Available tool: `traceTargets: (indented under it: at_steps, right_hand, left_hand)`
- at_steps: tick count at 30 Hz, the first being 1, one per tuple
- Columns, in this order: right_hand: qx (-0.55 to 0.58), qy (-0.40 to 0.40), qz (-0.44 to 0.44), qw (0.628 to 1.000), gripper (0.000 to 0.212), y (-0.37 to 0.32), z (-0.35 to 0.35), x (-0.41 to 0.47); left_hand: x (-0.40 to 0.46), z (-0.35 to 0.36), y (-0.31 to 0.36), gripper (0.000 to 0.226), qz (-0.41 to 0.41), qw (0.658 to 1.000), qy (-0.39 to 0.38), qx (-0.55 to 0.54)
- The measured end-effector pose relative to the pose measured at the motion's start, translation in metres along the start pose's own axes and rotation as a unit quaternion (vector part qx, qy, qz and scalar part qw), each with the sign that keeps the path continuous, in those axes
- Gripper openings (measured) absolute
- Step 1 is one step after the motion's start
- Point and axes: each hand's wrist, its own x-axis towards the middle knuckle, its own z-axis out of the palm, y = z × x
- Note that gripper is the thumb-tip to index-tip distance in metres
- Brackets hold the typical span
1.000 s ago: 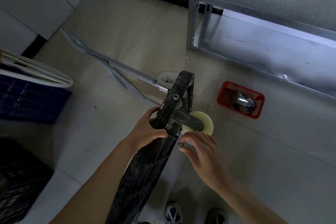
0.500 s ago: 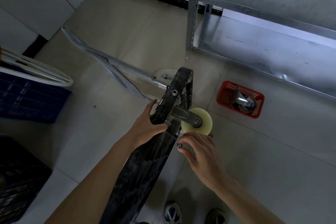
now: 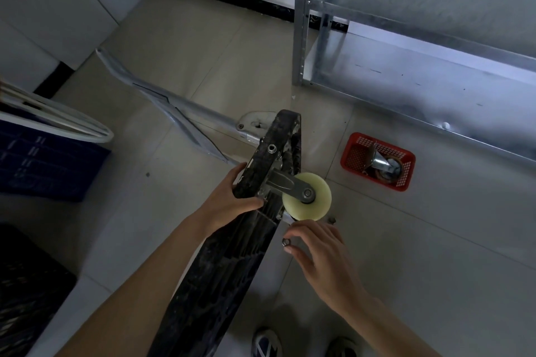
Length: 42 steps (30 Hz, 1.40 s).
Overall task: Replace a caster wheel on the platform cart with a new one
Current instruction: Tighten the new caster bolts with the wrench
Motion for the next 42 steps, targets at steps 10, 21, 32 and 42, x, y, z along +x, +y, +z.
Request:
traceTargets:
  at_steps: [10,21,32,42]
  right_hand:
    - [0.007,-0.020,-0.014,1.000,0.014,-0.003,0.017,0.001]
    - [0.020,-0.015,-0.030,0.999,0.018,-0.008,0.025,0.001]
    - [-0.001,-0.015,-0.024,1.000,0.013,0.004,0.014,-0.004]
    - [0.004,-0.024,-0.024,0.999,0.013,-0.002,0.022,-0.001]
  left_hand:
    - [0.006,-0.003,-0.006,0.078,-0.001,1.000,-0.007,0.022]
    - [0.007,-0.002,-0.011,0.079,-0.004,0.999,-0.002,0.032]
    - [0.007,-0.003,-0.010,0.087,0.005,1.000,-0.006,0.022]
    - [0.012,-0.011,-0.013,0.100,-0.009,0.997,-0.045,0.059]
